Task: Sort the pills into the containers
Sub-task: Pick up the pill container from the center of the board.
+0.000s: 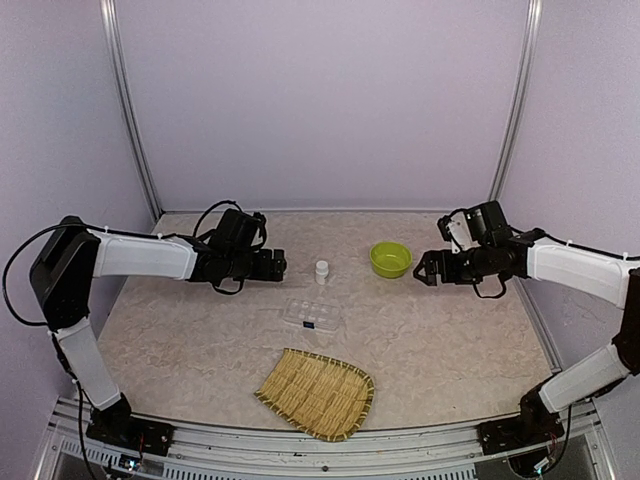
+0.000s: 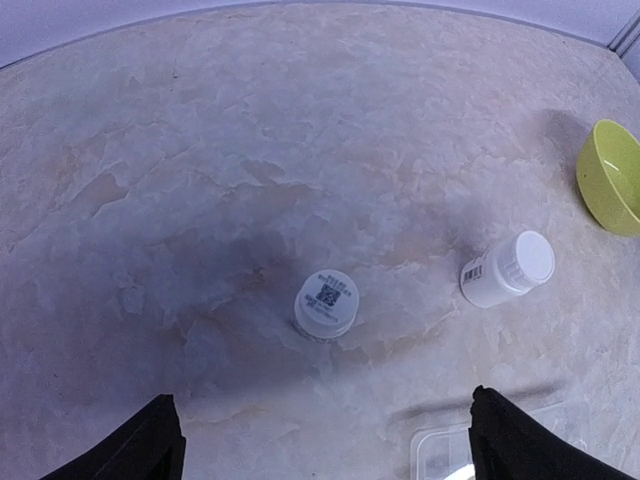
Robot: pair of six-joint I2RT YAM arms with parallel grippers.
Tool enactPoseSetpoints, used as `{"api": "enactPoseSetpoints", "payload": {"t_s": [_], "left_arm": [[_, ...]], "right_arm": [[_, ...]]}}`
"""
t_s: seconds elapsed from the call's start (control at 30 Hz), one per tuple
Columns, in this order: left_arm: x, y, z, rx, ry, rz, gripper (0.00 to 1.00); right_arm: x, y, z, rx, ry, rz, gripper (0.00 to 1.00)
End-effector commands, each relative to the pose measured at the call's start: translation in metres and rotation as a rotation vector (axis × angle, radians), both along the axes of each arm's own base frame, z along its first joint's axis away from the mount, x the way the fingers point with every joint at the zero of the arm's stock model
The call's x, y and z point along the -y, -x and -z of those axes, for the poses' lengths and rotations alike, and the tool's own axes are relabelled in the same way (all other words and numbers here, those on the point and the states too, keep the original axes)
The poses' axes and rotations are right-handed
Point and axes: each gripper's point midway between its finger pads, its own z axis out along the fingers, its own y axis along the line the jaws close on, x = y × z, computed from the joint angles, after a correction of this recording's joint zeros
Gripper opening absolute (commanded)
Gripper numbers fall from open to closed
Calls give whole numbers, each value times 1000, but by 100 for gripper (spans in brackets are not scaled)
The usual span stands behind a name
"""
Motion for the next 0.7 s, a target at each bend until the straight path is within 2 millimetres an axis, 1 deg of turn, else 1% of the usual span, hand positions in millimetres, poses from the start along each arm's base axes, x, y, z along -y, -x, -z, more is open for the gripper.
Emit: {"api": "enactPoseSetpoints", "payload": {"t_s": [0.0, 0.1, 0.2, 0.23, 0.33, 0.47, 0.6, 0.67], "left_arm": [[10, 17, 7, -31, -4, 64, 96], [18, 35, 12, -51, 23, 122, 97], [24, 52, 20, -79, 48, 171, 97], [24, 56, 22, -88, 56, 179, 97], [22, 67, 25, -100, 67, 193, 97], [18, 79, 21, -108, 122, 186, 98], [16, 85, 17, -106, 145, 186, 99], [13, 88, 18, -109, 145, 180, 99]], "right_arm": [[-19, 20, 7, -16, 18, -97, 99], [-37, 28, 13, -10, 38, -163, 100], [-62, 34, 16, 3, 41, -251, 100], [-73, 37, 17, 12, 47, -286, 100], [-96, 38, 19, 49, 88, -364, 100], [-126, 34, 19, 106, 153, -452, 100], [-157, 27, 25, 173, 239, -530, 100], [-172, 24, 30, 197, 279, -565, 100]]}}
